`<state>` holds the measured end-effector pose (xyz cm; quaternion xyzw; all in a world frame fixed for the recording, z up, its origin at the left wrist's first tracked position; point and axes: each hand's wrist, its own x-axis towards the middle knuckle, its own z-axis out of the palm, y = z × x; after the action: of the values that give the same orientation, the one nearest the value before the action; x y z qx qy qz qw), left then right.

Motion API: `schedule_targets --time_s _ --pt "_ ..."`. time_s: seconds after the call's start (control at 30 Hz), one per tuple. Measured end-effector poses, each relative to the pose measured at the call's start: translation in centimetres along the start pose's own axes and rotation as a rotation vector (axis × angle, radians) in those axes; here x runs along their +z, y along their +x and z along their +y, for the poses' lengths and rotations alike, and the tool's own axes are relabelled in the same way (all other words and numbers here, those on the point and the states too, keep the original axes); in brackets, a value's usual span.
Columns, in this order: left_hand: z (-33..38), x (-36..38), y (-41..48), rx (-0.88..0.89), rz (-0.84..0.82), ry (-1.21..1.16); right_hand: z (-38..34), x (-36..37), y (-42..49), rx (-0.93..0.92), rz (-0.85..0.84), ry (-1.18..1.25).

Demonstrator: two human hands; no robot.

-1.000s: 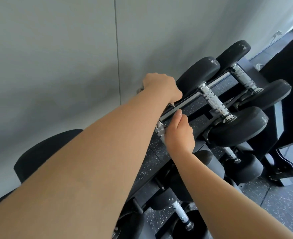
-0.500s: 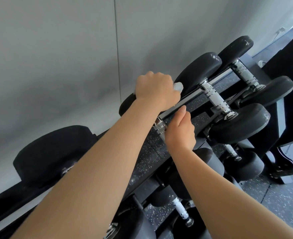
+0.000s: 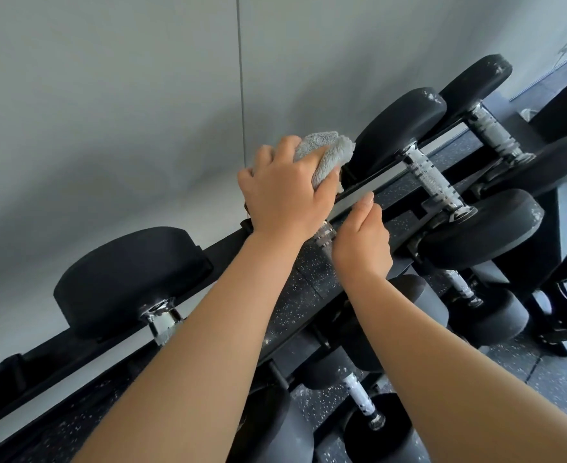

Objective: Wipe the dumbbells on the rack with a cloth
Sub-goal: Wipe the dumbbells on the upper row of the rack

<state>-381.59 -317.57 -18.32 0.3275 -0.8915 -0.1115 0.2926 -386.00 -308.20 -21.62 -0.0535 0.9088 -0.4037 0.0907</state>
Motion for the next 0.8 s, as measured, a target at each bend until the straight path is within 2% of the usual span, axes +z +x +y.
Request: schedule_targets --time_s 0.1,0.2,0.23,0.37,0.53,0.7,0.8 --pt "0.3 -0.8 2.5 -0.084 -0.176 -0.066 0.0 0.0 0.0 -0.009 -0.007 -0.006" --pt "-0.2 -1.3 4.9 -0.287 -0.355 -0.277 0.1 0.0 0.1 -0.010 -0.007 -0.011" --pt "-0.3 -1.2 5.1 -0.312 -0.367 -0.298 0.1 0.1 0.1 -0.007 -0.005 -0.013" --pt "0.1 -0.9 3.6 -0.247 -0.177 -0.196 0.2 0.2 0.2 -0.008 0.004 -0.012" --pt "-0.2 -0.8 0.8 -0.221 0.062 -0.291 0.2 0.1 0.1 -0.020 0.004 -0.006" --pt "-0.2 -0.8 -1.0 -0.221 0.169 -0.400 0.3 0.2 0.2 -0.035 -0.003 0.001" --pt "-0.6 -1.0 -1.9 -0.240 0.144 -0.462 0.3 0.2 0.3 -0.046 -0.027 0.015"
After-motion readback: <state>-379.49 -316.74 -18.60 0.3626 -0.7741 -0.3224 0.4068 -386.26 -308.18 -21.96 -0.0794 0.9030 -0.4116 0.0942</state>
